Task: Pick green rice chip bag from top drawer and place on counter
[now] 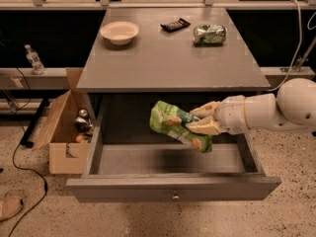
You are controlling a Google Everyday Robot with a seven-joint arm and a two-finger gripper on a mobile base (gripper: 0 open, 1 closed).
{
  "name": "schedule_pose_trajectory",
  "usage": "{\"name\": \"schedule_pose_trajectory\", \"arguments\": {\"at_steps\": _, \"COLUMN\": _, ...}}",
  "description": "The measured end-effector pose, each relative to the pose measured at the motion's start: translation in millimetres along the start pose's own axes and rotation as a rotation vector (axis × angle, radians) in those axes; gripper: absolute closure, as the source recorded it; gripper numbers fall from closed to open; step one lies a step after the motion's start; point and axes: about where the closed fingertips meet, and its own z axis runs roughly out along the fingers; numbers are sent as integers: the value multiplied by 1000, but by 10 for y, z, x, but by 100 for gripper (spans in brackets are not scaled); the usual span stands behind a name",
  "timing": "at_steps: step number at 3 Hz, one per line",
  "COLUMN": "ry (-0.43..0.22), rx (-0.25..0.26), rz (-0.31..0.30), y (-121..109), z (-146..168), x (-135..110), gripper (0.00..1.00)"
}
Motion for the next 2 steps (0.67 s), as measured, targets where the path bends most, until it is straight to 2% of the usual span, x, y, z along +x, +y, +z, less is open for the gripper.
{"name": "schedule_pose_trajectory", "arguments": {"at_steps": 1, "ry": -17, "rx": 28, "rz": -9, "y": -93, "z": -336, "x": -127, "gripper": 100}}
{"name": "schedule_pose_trajectory", "arguments": {"at_steps": 2, "ry": -7, "rx": 80, "rz": -40, "y": -329, "z": -849, "x": -353, "gripper": 100}}
